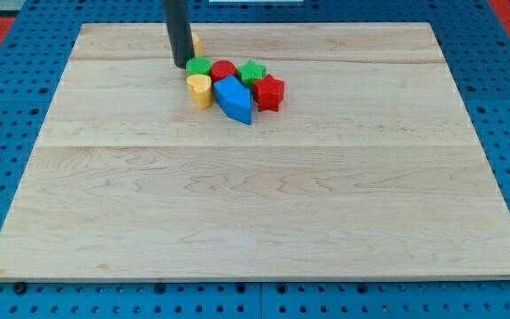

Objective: Move the yellow hexagon slightly right and down a bit

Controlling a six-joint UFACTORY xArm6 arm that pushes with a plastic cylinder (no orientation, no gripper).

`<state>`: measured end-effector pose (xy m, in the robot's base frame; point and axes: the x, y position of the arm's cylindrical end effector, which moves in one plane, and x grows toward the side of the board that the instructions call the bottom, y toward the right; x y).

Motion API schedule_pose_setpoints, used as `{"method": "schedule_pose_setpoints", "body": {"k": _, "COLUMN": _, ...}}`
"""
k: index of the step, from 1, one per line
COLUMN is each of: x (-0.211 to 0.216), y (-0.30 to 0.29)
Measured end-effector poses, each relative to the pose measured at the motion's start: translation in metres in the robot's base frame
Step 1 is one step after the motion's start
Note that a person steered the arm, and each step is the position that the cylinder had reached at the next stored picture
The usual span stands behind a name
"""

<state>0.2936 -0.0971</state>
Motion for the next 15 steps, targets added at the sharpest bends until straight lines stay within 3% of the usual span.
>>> {"method": "schedule_pose_setpoints", "body": {"k": 2, "x": 0.031, "y": 0.02}}
{"method": "schedule_pose_setpoints", "body": {"k": 4, "x": 0.028, "y": -0.067}}
{"method": "schedule_pose_setpoints", "body": {"k": 5, "x": 0.086, "y": -0.048}}
{"method": "schedule_pose_setpoints", "body": {"k": 6, "x": 0.117, "y": -0.017}}
{"method": "schedule_pose_setpoints", "body": {"k": 8, "x": 0.087, "y": -0.028}}
{"method": "schedule_pose_setpoints", "body": {"k": 11, "x": 0.092, "y": 0.0}}
{"method": "schedule_pose_setpoints", "body": {"k": 12, "x": 0.091, "y": -0.06}}
{"method": "schedule_pose_setpoints", "body": {"k": 13, "x": 0.047, "y": -0.096}}
{"method": "schedule_pose_setpoints", "body": {"k": 14, "x": -0.018, "y": -0.094}}
{"method": "schedule_pose_setpoints", "body": {"k": 15, "x": -0.041, "y": -0.029}}
